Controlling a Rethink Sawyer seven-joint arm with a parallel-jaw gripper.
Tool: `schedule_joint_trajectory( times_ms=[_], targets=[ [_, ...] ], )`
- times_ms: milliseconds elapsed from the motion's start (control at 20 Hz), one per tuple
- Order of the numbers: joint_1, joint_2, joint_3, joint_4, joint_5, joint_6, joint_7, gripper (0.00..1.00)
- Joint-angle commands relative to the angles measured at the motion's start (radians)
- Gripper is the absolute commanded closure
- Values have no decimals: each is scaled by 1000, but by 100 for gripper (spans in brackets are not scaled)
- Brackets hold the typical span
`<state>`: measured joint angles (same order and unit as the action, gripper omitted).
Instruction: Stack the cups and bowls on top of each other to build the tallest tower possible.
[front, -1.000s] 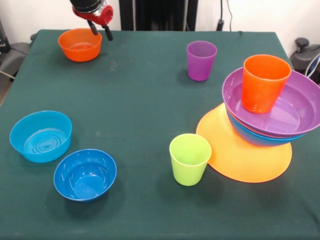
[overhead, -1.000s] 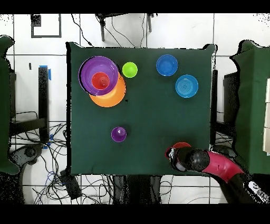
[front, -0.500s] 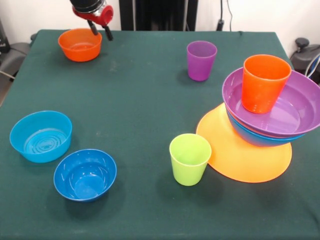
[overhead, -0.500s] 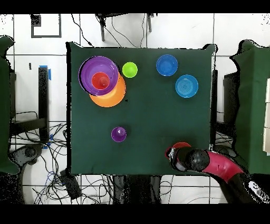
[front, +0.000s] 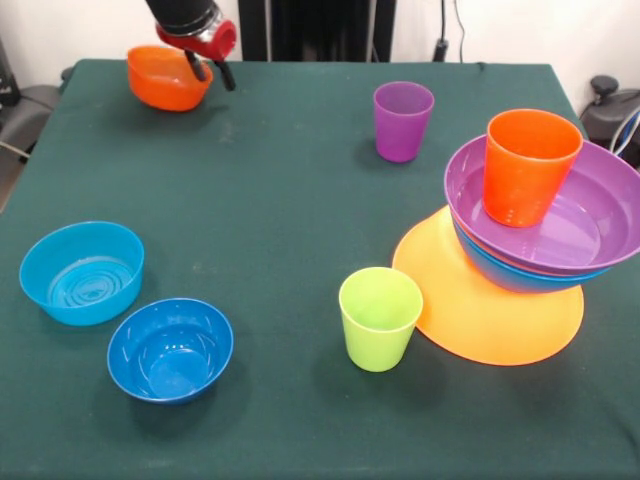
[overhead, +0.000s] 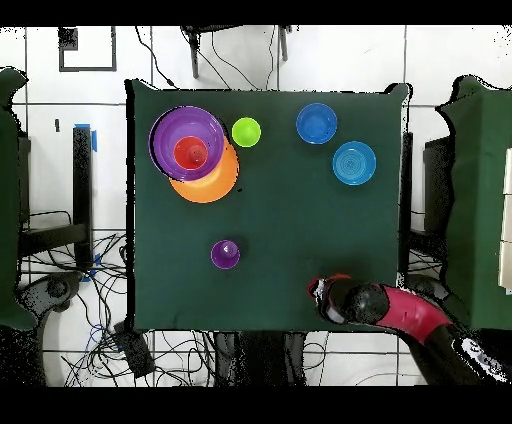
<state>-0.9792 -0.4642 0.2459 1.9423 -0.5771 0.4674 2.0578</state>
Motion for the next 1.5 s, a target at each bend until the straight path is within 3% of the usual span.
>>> schedule_joint_trajectory(
  times_ms=[50,1500],
  targets=[
    [56,65,34,-103,-85,-127,-14,0],
    [109,-53,31,-124,-45,-35,-41,0]
  ],
)
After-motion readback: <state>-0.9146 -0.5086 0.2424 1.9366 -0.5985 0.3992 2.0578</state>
